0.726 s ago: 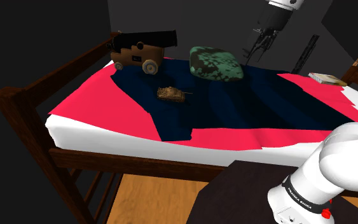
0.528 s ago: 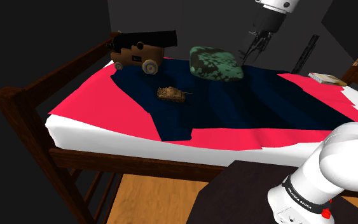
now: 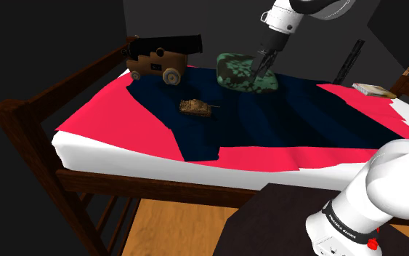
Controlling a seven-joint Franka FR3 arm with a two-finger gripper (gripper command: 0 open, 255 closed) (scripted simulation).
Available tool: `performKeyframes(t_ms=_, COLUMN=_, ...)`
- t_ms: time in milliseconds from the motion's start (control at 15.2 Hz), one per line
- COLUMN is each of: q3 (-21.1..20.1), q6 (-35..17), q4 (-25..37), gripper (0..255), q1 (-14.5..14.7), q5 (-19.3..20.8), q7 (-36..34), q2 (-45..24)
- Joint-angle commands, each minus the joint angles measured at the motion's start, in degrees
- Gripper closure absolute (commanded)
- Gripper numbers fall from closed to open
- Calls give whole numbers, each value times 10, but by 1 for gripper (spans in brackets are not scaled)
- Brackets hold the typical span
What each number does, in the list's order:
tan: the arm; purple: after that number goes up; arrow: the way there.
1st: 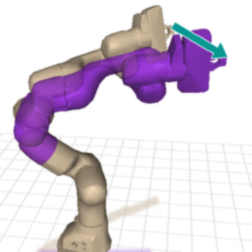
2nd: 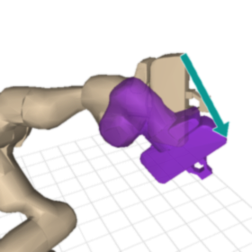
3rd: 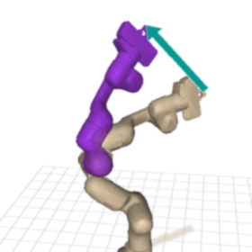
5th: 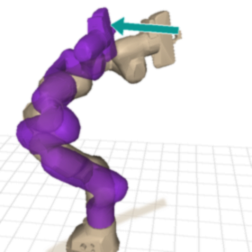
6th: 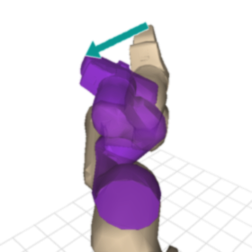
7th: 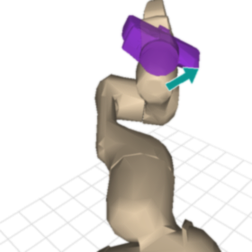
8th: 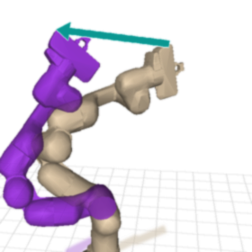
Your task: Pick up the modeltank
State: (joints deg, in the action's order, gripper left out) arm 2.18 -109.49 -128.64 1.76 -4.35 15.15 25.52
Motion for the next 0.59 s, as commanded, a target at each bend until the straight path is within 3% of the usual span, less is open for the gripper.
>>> performKeyframes(t_ms=0, q3=9, q6=-24, q4=13, gripper=0, q1=5, q5=-5, q7=32, q2=-40)
performKeyframes(t_ms=528, q3=30, q6=-92, q4=108, gripper=0, q1=22, q5=-42, q7=153, q2=-215)
